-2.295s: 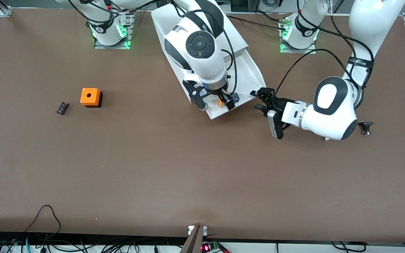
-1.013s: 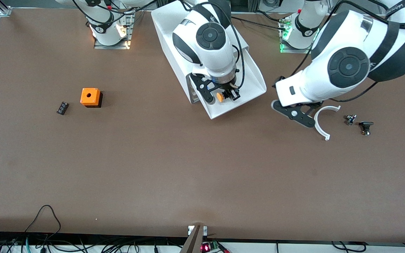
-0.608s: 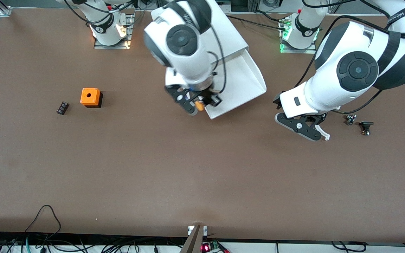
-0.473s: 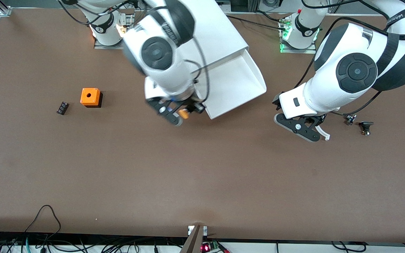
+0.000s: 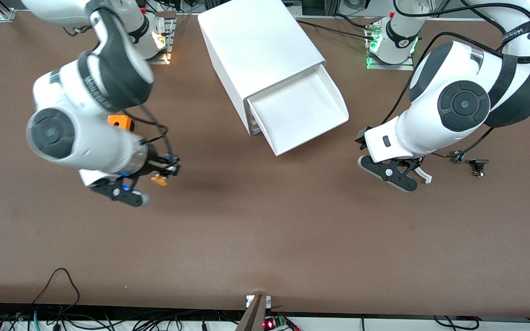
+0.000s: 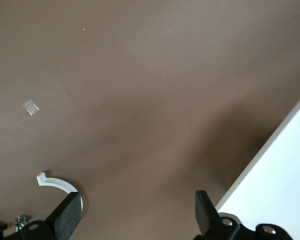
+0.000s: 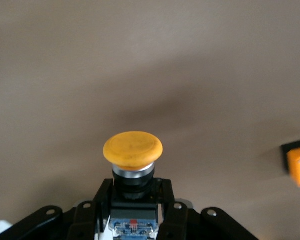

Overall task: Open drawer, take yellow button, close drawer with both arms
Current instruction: 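Lift the button out with the right gripper while the left gripper repositions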

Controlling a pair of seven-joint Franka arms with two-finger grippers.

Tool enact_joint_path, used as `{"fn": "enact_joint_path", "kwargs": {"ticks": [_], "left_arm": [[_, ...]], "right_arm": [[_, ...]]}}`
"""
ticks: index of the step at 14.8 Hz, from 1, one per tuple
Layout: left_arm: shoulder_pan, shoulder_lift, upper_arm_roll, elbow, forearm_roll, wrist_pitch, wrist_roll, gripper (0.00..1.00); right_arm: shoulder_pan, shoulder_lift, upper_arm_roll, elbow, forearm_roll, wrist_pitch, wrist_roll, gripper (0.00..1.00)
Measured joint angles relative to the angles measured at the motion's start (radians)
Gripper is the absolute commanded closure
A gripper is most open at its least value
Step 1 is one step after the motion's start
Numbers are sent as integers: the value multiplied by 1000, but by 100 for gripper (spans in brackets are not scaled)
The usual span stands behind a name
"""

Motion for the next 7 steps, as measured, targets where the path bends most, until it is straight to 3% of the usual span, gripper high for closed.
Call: {"fn": "enact_joint_path", "kwargs": {"ticks": [4,7], "left_arm": [[-7,12,-4,-8,0,4,-363,0],[-35,16,-7,-67,1,92,-570,0]], "right_arm": [[-121,9,-9,-102,-5,17,-244,100],[-190,15,-54,-236,-10,137,-450,100]]}}
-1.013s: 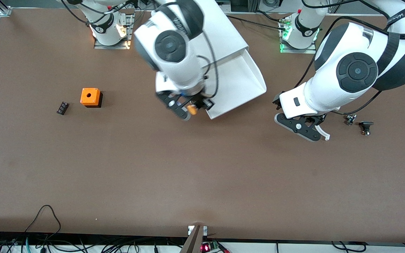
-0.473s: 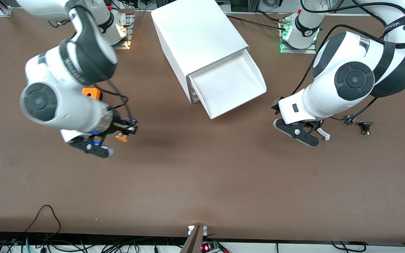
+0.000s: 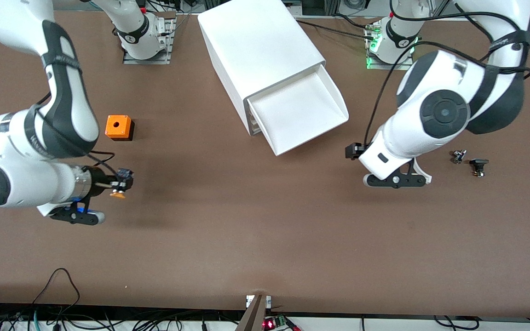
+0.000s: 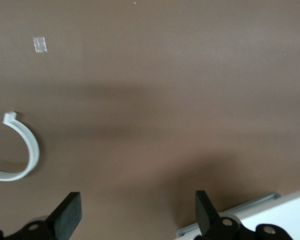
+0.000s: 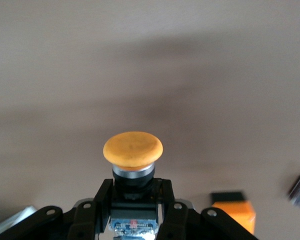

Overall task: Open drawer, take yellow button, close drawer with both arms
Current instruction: 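Lift the button out with the right gripper while the left gripper repositions, then push the drawer shut with the left gripper while the right gripper sets the button down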

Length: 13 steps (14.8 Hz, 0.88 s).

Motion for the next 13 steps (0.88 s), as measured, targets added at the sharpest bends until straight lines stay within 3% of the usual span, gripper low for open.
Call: {"fn": "enact_joint_path", "kwargs": {"ticks": [4,8,10,13], "left_arm": [[-53,0,-7,-138,1,197,-217,0],[-94,-11,-12,-251,2,315,-298,0],[-95,-22,-20,-288,2,343,-325,0],[-95,-36,-50,-333,2,353,-380,0]], "right_arm": [[-17,7,-78,-196,0,228,-178,100],[-16,9,-102,-410,0,535,-254,100],[-16,10,-105,-481,0,623,-261,100],[-15,9,-105,-506,0,641,-262,54]]}}
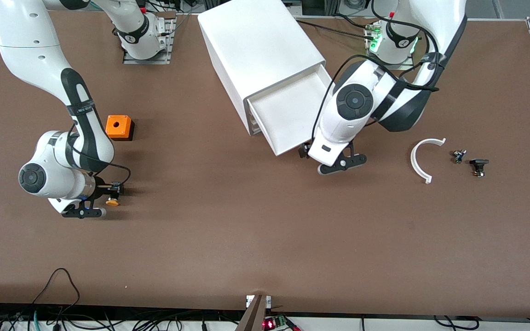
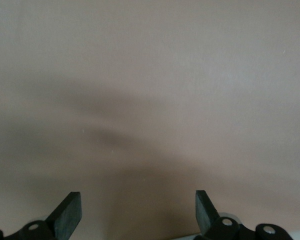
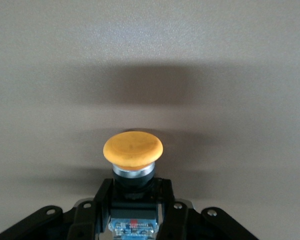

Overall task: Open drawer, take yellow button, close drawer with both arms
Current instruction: 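Push the drawer shut with the left gripper while the right gripper sets the button down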

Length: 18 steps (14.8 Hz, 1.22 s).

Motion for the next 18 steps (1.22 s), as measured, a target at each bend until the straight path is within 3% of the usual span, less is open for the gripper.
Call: {"fn": "enact_joint_path", "kwargs": {"ticks": [1,2,9,18], "left_arm": [[0,-3,-13,-13,0,-2,-24,0],[0,-6,-25,-25,0,-5,-54,0],[5,-23,-84,-43,-10,-90,-149,0],[6,-24,-162,-79,-97,-111,-154,0]], "right_arm": [[0,0,0,-1,0,0,0,17],[0,0,0,-1,0,0,0,1],[2,-47,-2,30,0,-8,0,1],[4,-282,-32,44,-3,-192,42,1]]}}
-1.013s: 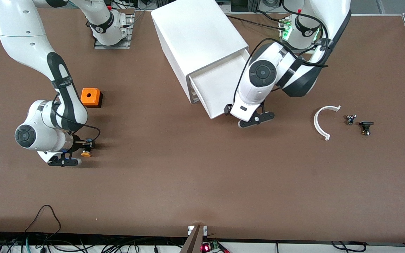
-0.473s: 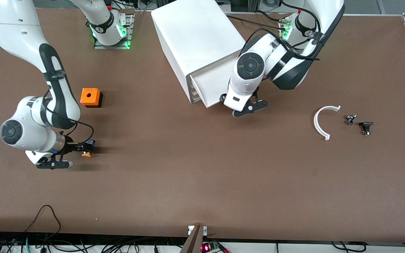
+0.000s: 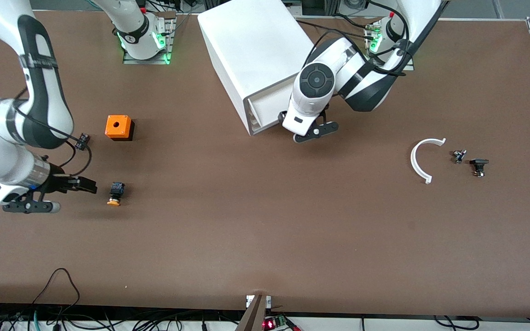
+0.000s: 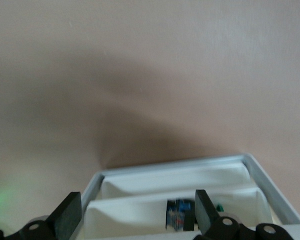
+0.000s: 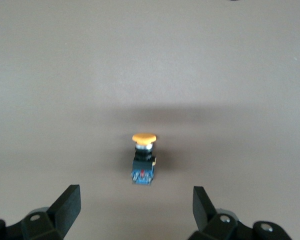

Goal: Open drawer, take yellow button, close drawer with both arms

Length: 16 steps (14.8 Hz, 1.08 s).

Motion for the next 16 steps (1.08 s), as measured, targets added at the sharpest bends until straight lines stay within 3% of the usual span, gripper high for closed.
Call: {"fn": "enact_joint_path", "kwargs": {"ticks": [4,10,16], "left_arm": [[0,0,-23,-14,-49,-1,-1,0],[0,0,-59,-27,-59,-26,-2,0],[2,0,-63,-27,-59,-28,2,0]], "right_arm": [[20,-131,1,0,-56,-131,121,1],[27,-287,1,3,-81,-297,132,1],[27,-320,5,116,-81,-467,135,1]]}}
